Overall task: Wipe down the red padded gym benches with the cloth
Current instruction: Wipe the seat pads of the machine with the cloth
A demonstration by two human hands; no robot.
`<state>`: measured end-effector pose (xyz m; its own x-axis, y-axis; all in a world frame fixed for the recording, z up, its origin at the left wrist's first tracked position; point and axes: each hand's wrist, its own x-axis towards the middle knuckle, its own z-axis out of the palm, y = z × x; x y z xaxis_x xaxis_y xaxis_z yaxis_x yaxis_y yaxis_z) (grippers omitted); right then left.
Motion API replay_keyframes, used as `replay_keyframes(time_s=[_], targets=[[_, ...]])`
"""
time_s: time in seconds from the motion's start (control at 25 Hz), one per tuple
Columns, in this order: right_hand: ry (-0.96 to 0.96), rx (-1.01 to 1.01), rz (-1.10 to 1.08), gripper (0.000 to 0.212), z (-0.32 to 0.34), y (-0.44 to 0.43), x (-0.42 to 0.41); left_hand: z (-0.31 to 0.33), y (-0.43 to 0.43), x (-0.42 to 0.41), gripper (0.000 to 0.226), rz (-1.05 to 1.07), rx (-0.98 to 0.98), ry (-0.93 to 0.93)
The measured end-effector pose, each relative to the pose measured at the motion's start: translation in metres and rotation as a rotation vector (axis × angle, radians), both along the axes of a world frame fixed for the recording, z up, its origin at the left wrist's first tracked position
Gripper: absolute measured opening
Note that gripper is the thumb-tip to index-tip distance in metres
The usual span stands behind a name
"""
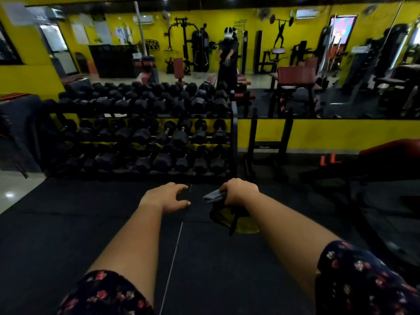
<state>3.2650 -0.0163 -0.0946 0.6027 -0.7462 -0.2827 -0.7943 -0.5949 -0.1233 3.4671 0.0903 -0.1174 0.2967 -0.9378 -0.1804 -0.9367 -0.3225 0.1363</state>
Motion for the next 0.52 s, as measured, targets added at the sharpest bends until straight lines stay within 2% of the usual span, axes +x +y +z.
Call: replay_keyframes(time_s=[0.24, 0.52], targets=[[-0.016, 0.023, -0.055, 0.050, -0.012, -0.050, -0.001, -0.005, -0.059, 0.001, 0.065, -0.074, 0.034, -0.021], [0.011, 0.026, -0.101, 0.049, -0.032, -0.123, 0.039, -0.020, -0.140, 0.047, 0.066, -0.124, 0.056, -0.012]])
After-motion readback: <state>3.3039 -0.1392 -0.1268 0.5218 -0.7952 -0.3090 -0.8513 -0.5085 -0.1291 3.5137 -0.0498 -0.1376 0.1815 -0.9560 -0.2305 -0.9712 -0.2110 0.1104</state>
